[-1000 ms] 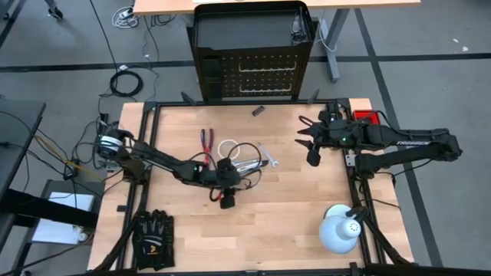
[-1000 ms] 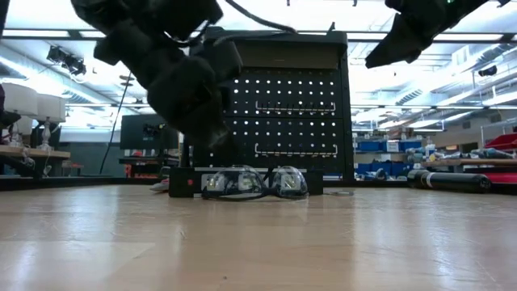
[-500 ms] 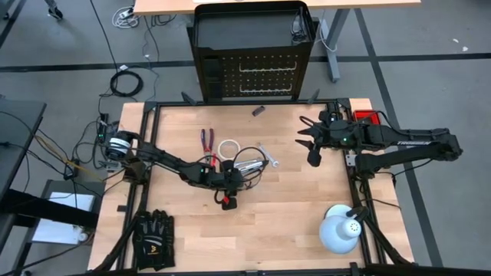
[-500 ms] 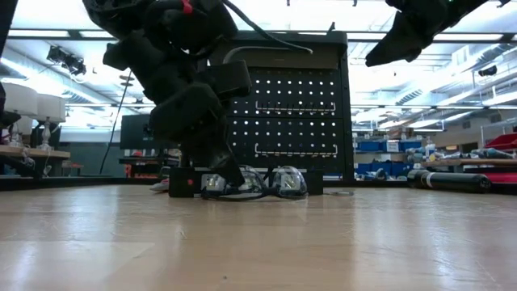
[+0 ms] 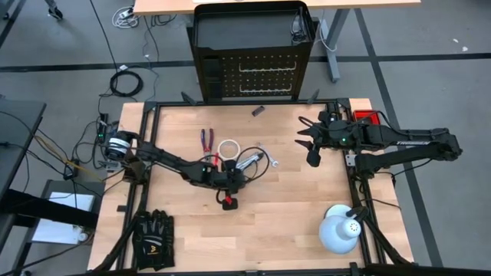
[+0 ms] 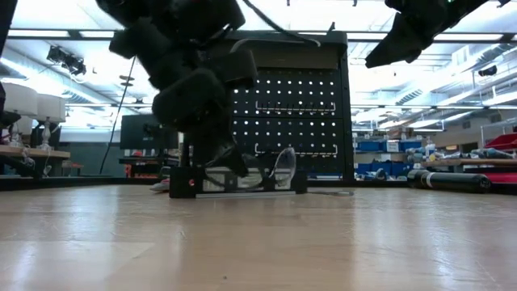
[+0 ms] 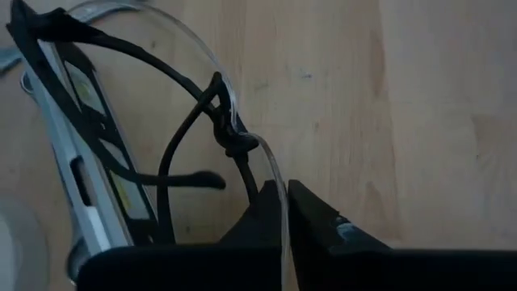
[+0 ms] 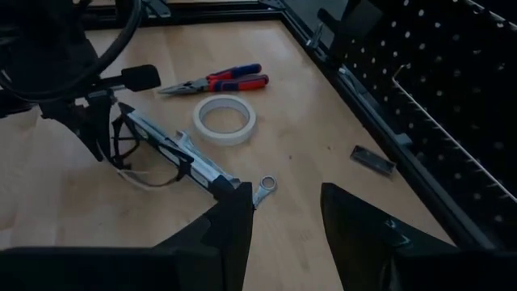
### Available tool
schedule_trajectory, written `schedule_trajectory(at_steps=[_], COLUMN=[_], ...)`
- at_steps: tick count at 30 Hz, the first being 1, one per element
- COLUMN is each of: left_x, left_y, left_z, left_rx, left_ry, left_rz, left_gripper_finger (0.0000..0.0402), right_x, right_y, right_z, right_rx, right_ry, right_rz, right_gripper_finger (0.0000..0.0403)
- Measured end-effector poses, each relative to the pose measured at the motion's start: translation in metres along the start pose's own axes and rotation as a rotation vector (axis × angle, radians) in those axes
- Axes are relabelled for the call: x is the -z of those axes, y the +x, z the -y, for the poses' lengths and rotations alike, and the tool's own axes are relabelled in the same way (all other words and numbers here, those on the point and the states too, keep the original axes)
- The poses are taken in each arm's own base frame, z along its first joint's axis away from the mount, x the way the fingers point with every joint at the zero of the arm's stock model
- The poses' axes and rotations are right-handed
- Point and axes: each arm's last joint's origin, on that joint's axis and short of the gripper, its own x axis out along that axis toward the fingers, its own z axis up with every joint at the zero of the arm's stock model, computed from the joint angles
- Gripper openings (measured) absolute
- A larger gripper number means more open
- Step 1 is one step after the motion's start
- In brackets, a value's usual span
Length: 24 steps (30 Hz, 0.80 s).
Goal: Hang tools onto peg board
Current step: Put the black safety glass on top of the peg board
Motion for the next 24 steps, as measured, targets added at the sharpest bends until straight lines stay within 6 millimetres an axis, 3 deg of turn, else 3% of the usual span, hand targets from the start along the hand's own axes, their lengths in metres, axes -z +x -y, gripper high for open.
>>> schedule_trajectory(at_steps=[6, 10, 15, 24], left_x=[-0.031, -0.067, -0.113, -0.158], left_y=[-0.014, -0.036, -0.088, -0.188], left_z=[0.002, -0.005, -0.035, -0.11], left_rx=[-0.012, -0.047, -0.128, -0.354], left_ry=[0.006, 0.109, 0.158, 0.063], left_rz=[0.016, 0.059, 0.182, 0.352], left_gripper_finger=[0.0006, 0.0006, 0.0006, 0.0006], right_x=[0.0, 0.0, 0.0, 0.004], right_y=[0.0, 0.0, 0.0, 0.004], right_z=[0.001, 0.001, 0.001, 0.002], right_rx=[0.033, 0.044, 0.05, 0.088], right_ry=[0.024, 0.039, 0.053, 0.055], right_rz=[0.002, 0.003, -0.002, 0.013], right_gripper_finger=[0.0156, 0.0156, 0.0156, 0.0156])
